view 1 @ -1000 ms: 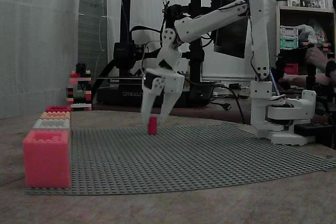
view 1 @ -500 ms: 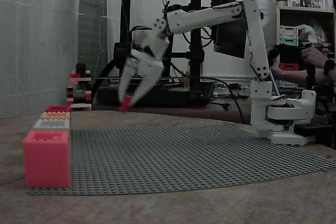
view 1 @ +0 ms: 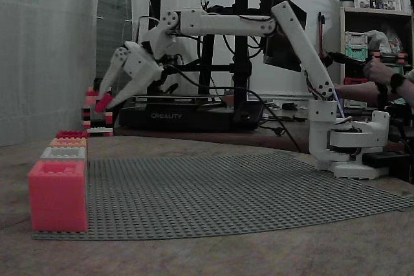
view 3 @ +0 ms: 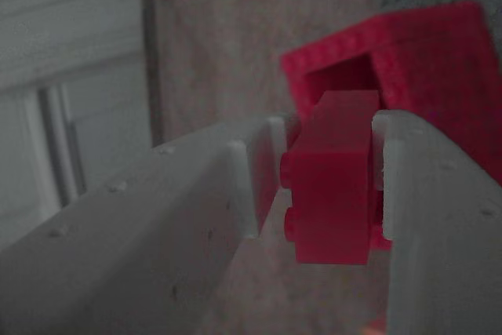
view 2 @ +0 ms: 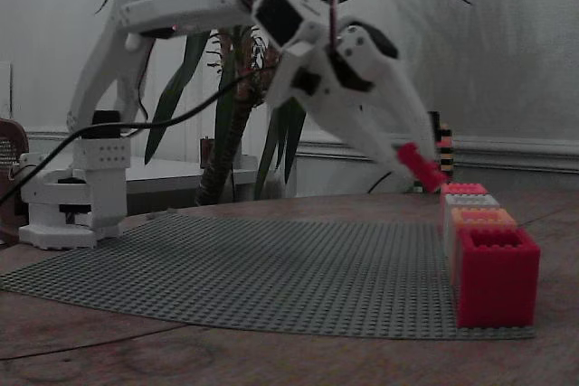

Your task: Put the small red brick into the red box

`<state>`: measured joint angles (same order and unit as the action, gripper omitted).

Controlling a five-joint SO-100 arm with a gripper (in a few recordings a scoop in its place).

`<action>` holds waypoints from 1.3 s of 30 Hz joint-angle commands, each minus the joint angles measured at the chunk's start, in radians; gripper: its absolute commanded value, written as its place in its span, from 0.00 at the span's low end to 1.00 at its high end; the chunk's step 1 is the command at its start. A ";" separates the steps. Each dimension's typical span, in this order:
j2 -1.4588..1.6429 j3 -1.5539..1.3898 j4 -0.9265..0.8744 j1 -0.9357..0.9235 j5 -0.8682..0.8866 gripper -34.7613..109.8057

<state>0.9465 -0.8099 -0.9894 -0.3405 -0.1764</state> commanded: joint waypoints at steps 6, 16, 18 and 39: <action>-0.155 0.321 -0.011 0.020 0.014 0.24; -0.256 0.411 -0.009 0.055 0.005 0.24; -0.265 0.413 -0.005 0.063 0.000 0.26; 0.244 0.041 -0.041 0.072 0.100 0.24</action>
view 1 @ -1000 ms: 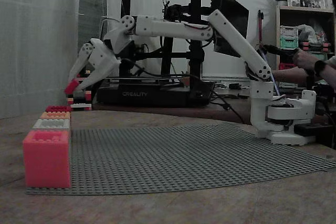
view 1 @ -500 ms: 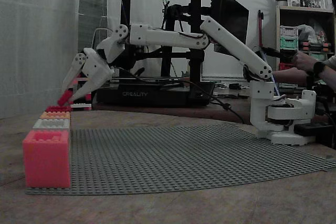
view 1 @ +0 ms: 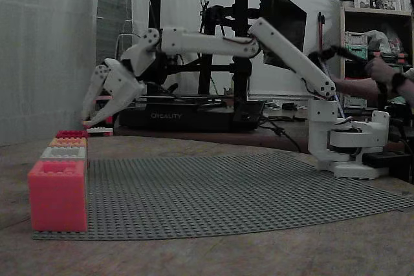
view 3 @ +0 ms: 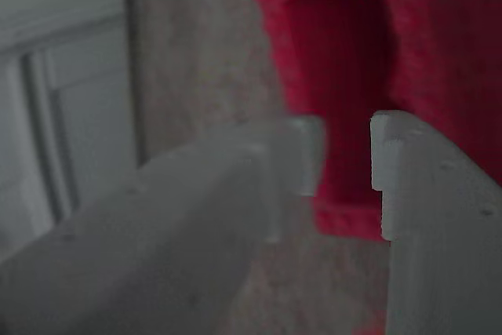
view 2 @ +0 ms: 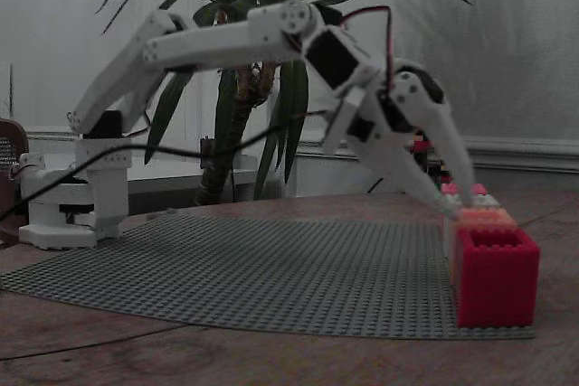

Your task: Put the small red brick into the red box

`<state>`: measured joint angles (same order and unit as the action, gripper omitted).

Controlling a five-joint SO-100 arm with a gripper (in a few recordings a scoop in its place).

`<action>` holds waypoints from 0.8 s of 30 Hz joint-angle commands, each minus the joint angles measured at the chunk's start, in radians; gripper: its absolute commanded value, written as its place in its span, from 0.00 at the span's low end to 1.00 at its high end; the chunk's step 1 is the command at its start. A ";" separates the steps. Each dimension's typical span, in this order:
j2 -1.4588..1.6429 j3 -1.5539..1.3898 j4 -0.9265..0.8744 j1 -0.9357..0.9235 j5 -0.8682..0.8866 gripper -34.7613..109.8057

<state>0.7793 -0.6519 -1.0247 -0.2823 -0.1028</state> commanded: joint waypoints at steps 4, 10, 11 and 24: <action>0.781 -0.525 -0.018 0.048 -0.008 0.24; 1.201 -1.154 -0.032 0.075 -0.032 0.24; 1.270 -1.259 -0.029 0.081 -0.031 0.24; 2.111 -2.025 -0.193 0.169 0.048 0.24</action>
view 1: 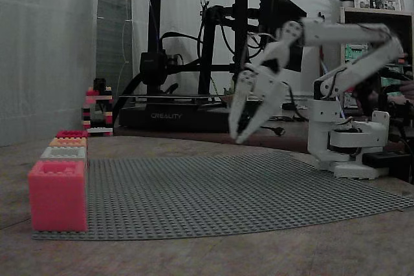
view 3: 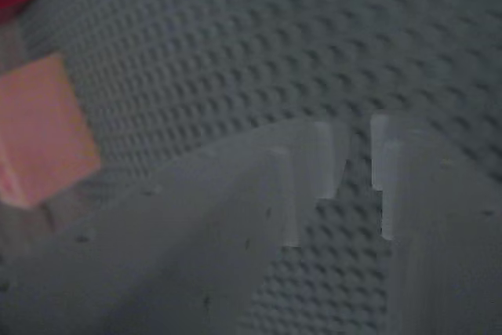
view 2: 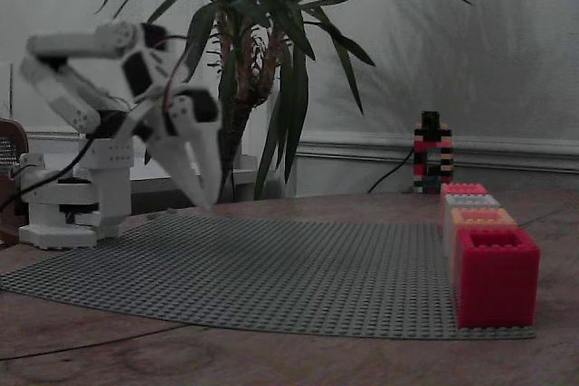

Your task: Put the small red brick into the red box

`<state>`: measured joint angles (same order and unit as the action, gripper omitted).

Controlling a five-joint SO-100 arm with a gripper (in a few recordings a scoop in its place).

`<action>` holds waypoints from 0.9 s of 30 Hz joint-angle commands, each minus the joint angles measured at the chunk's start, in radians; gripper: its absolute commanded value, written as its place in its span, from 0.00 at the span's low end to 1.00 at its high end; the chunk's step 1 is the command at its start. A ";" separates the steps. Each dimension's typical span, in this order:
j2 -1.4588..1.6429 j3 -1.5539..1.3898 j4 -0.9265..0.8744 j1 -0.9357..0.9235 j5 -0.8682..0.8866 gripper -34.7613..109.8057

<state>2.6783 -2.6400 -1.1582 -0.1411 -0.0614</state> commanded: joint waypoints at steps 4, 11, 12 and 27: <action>0.311 -0.083 -0.127 0.054 0.026 0.24; 0.446 -0.135 -0.206 0.057 0.060 0.24; 0.465 -0.144 -0.213 0.063 0.069 0.24; 0.543 -0.221 -0.247 0.087 0.098 0.24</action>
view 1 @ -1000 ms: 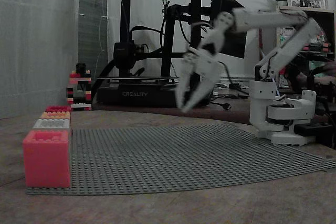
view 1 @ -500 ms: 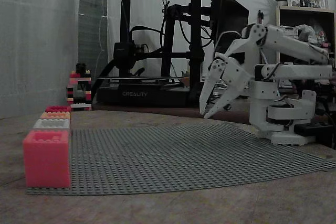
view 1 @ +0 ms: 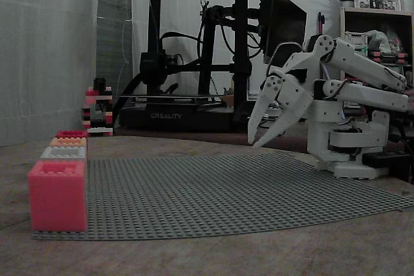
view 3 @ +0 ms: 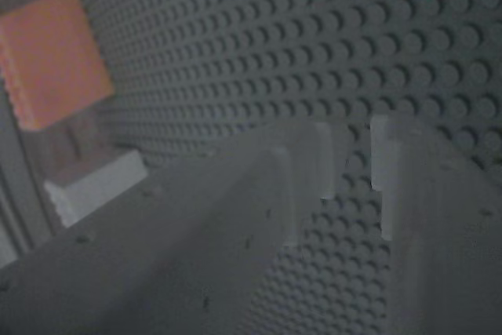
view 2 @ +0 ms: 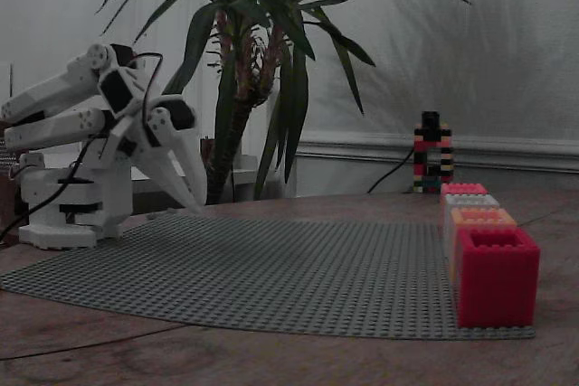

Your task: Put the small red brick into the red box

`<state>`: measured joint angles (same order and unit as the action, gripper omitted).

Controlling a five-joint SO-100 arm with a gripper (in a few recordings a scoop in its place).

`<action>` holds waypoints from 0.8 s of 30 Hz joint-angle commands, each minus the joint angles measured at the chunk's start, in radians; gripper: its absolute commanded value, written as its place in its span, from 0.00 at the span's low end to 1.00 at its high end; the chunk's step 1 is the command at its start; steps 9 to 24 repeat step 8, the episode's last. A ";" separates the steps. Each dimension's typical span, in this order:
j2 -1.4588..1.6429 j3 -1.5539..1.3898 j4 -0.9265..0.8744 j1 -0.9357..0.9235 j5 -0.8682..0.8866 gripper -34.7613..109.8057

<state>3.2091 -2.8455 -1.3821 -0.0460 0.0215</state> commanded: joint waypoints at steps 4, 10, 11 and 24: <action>0.012 -0.015 -0.023 -0.008 0.020 0.24; 0.012 -0.015 -0.023 -0.008 0.015 0.24; 0.012 -0.015 -0.023 -0.008 0.015 0.24; 0.012 -0.015 -0.023 -0.008 0.015 0.24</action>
